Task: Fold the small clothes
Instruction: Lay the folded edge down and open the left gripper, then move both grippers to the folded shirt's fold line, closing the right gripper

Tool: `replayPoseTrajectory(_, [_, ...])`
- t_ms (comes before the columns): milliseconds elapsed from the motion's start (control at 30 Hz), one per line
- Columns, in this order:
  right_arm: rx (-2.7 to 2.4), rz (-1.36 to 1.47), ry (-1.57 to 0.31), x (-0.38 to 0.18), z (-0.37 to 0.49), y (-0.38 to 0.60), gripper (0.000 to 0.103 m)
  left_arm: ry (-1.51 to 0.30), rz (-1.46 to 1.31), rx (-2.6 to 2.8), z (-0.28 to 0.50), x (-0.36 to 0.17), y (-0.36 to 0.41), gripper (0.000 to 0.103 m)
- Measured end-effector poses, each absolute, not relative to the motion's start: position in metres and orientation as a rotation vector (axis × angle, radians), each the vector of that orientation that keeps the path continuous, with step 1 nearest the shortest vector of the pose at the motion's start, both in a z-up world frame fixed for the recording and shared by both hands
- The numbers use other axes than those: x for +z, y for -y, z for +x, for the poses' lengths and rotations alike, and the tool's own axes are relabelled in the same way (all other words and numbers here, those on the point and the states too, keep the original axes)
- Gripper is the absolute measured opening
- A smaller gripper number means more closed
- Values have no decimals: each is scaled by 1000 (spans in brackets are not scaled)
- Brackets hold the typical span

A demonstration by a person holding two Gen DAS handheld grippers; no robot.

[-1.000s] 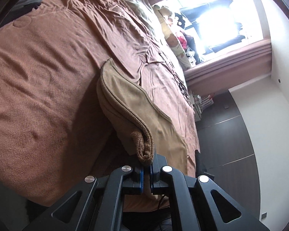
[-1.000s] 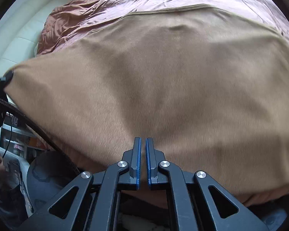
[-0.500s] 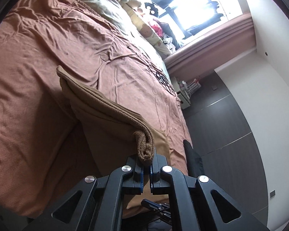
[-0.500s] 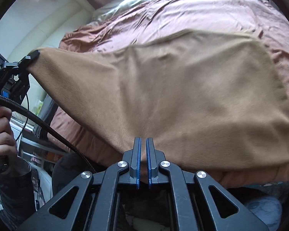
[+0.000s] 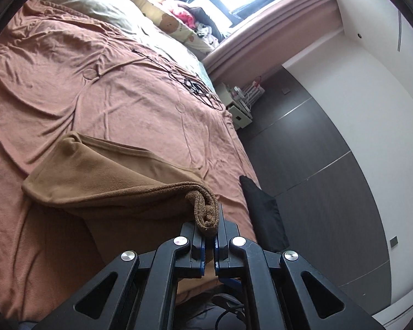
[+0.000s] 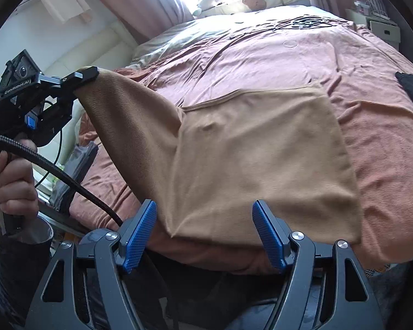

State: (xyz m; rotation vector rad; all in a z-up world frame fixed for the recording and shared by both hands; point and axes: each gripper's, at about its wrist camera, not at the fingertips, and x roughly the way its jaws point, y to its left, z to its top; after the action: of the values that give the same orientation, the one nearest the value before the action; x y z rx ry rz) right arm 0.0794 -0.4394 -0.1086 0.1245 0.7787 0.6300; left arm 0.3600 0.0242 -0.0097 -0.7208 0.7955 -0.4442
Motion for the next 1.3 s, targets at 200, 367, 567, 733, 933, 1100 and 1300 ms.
replayPoseTrajectory(200, [617, 139, -740, -105, 71, 475, 71, -840, -668, -496, 378, -10, 23, 4])
replayPoseTrajectory(367, [589, 163, -751, -107, 74, 499, 71, -892, -632, -536, 388, -20, 61, 4])
replayPoseTrajectory(567, [568, 177, -785, -109, 78, 520, 71, -957, -592, -582, 397, -37, 106, 4])
replayPoseTrajectory(733, [554, 181, -820, -112, 84, 532, 71, -1013, -559, -634, 404, -50, 148, 4])
replayPoseTrajectory(933, [537, 159, -871, -115, 99, 536, 71, -1113, -436, -639, 406, -68, 185, 21])
replayPoseTrajectory(1100, [540, 90, -908, -114, 116, 526, 71, -1090, -507, -604, 402, -80, 160, 56])
replayPoseTrajectory(1300, [522, -48, -957, -119, 141, 505, 68, -1087, -556, -504, 394, -96, 114, 56])
